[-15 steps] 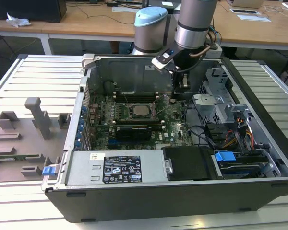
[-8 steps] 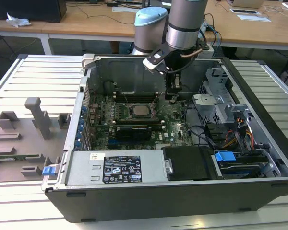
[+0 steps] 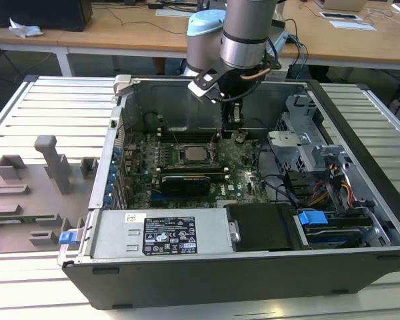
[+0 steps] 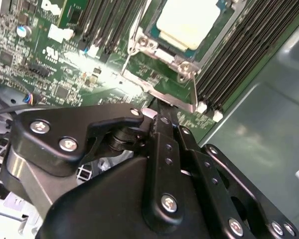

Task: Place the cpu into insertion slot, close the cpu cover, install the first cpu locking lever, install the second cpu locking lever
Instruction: 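Close the cpu cover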

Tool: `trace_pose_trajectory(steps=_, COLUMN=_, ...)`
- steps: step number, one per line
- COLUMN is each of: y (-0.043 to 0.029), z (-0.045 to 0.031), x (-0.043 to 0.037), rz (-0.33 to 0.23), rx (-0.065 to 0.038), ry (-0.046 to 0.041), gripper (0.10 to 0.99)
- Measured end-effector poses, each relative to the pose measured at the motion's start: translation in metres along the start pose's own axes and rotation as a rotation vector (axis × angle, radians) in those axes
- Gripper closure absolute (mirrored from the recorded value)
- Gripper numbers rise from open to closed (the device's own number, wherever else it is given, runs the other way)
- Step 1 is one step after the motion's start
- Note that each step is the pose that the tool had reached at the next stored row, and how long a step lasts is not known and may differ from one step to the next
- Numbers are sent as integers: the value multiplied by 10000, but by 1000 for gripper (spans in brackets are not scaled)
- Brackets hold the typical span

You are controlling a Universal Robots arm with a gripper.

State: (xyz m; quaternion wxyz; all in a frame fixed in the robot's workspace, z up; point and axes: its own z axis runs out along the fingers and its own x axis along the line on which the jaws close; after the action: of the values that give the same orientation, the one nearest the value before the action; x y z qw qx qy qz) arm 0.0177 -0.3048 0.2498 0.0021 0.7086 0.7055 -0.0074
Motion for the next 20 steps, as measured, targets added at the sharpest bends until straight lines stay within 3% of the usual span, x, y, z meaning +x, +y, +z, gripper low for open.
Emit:
trace_pose_trajectory(steps=11, y=-192, z=2, x=-1, rz=-1, rx=0, ry=0, gripper=980)
trace_pose_trajectory(steps=14, y=-215, z=2, x=-1, rz=-2, rx=0, ry=0, gripper=980)
trace_pose_trajectory(steps=20, y=-365, z=9, x=-1, rz=-1, rx=-1, ry=1, gripper=980)
